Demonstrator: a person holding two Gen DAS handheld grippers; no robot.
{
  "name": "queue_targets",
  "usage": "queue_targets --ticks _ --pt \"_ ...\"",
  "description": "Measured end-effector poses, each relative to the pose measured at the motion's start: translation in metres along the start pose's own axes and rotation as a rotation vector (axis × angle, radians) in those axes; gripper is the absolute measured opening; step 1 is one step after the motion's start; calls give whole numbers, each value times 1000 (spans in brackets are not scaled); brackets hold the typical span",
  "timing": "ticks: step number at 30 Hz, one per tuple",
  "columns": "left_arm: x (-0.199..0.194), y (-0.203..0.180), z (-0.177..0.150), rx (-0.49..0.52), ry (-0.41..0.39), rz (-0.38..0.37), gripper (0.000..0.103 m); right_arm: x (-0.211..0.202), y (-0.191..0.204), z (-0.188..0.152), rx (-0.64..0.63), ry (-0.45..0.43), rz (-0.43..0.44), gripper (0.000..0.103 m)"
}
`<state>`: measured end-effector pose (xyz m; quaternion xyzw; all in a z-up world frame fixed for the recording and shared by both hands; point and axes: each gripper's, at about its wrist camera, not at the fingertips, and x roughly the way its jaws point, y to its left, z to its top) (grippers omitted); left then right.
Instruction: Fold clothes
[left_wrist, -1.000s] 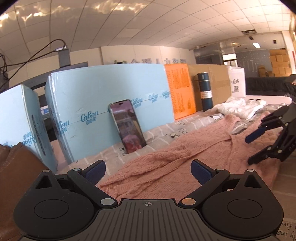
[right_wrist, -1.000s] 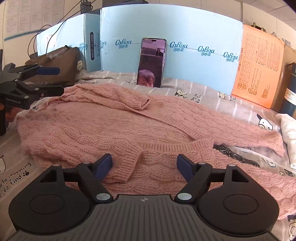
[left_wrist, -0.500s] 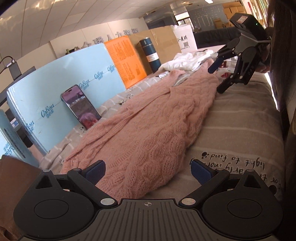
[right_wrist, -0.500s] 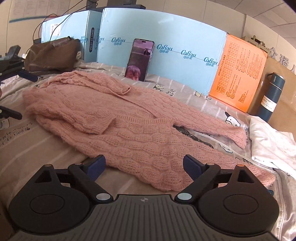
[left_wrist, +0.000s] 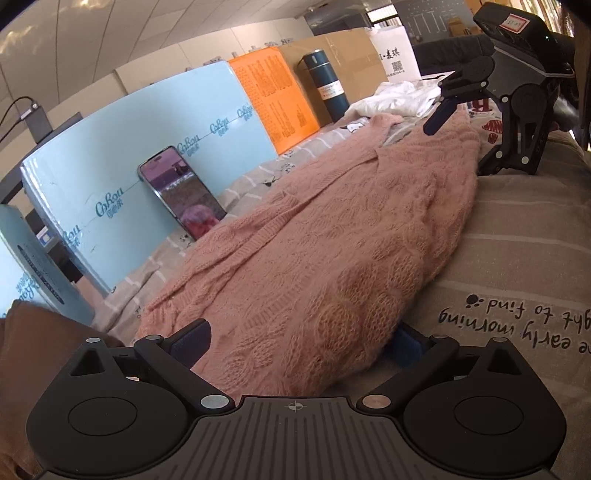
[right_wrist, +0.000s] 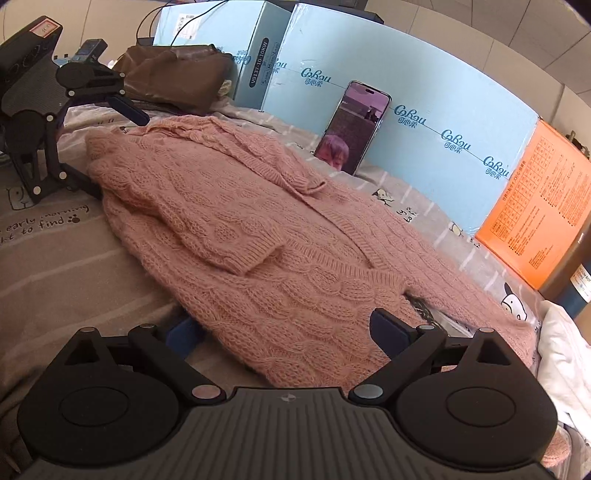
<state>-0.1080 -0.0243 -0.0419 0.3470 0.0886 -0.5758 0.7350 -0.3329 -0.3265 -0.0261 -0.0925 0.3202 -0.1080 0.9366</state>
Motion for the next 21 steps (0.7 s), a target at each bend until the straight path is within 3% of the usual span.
queue_targets --ticks 2,3,4,5,6,8,10,14,17,21 --pt "2 14 -4 -70 -4 14 93 4 -9 1 13 -8 -11 95" --pt "3 19 -3 -98 -20 4 76 6 -13 2 20 -12 -17 90" --pt "4 24 -2 -126 -36 -5 43 8 -17 3 26 -17 -22 79" --pt "5 29 -2 -154 -52 -15 28 11 -22 4 33 -21 -28 63" --pt "7 34 1 -169 -68 -20 17 12 -26 5 42 -28 -26 54" --pt "11 46 6 -192 -101 -25 14 11 -38 9 88 -75 49 28" --pt "16 58 12 -214 -133 -30 13 13 -51 16 130 -122 110 17" --pt "28 84 21 -276 -156 -52 13 29 -74 41 136 -174 146 12" --pt "46 101 19 -349 -108 -106 13 52 -89 58 126 -148 178 12" --pt "65 115 14 -417 -59 -122 14 84 -99 68 120 -90 204 12"
